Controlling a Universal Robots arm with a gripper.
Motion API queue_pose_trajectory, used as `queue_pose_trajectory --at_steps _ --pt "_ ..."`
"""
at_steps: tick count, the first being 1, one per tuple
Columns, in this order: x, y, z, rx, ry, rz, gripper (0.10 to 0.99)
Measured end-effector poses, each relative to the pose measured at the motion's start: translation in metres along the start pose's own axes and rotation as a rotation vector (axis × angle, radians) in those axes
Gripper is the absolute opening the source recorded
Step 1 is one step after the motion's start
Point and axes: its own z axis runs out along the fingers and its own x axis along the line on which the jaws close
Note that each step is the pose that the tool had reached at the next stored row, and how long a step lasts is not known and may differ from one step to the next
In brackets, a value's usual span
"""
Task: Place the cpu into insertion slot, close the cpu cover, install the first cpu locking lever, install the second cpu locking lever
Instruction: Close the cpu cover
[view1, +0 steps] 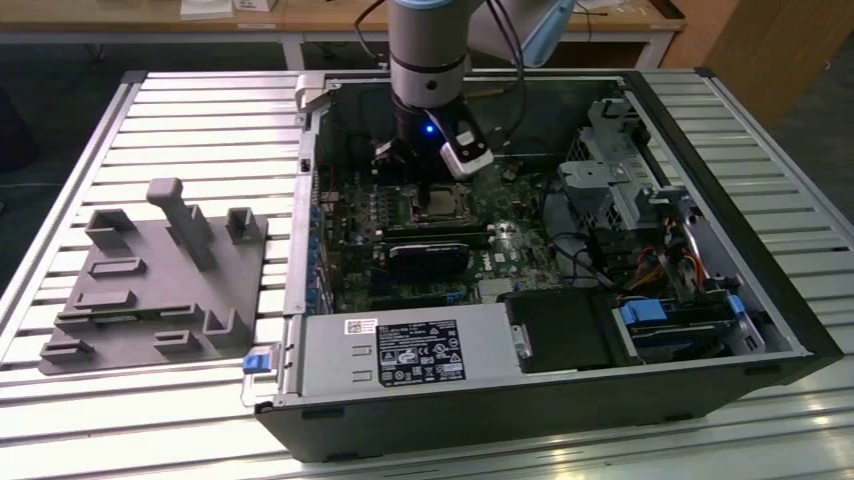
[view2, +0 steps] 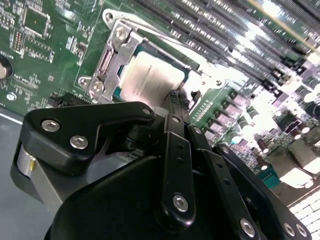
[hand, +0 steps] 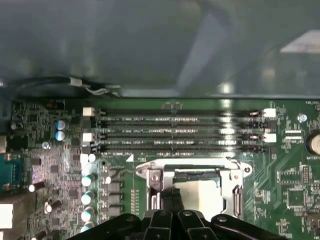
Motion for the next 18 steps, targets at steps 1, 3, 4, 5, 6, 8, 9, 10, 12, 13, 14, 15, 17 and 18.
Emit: queue_pose_trajectory --at_steps 1,3,4,5,6,8,9,10,12,13,14,15,17,18 --pt "0.0002 -0.0016 -0.0001 0.0 0.0 0.0 0.106" --pt "0.0014 -0.0038 0.0001 -0.001 -0.0006 0.0 0.106" --pt "0.0026 -0.0042 0.0003 -0.001 -0.001 0.0 0.106" --pt "0.004 -0.0044 0.0006 -0.002 -0.0012 0.0 0.106" --pt "0.0052 -0.0047 0.001 -0.003 -0.0015 0.0 0.106" --pt "0.0064 -0.0052 0.0023 -0.006 -0.0019 0.0 0.106" --pt "0.0066 -0.0056 0.0029 -0.007 -0.0022 0.0 0.106" --pt "0.0068 -0.0059 0.0036 -0.007 -0.0023 0.0 0.106" --pt "0.0071 -0.0064 0.0047 -0.008 -0.0026 0.0 0.106" --pt "0.0072 -0.0065 0.005 -0.008 -0.0027 -0.001 0.106" --pt "0.0072 -0.0065 0.0052 -0.008 -0.0027 -0.001 0.106" --pt "0.0072 -0.0066 0.0052 -0.007 -0.0027 -0.001 0.106" --pt "0.0071 -0.0065 0.0053 -0.008 -0.0028 -0.001 0.106" --pt "0.007 -0.0065 0.0054 -0.008 -0.0029 -0.001 0.106"
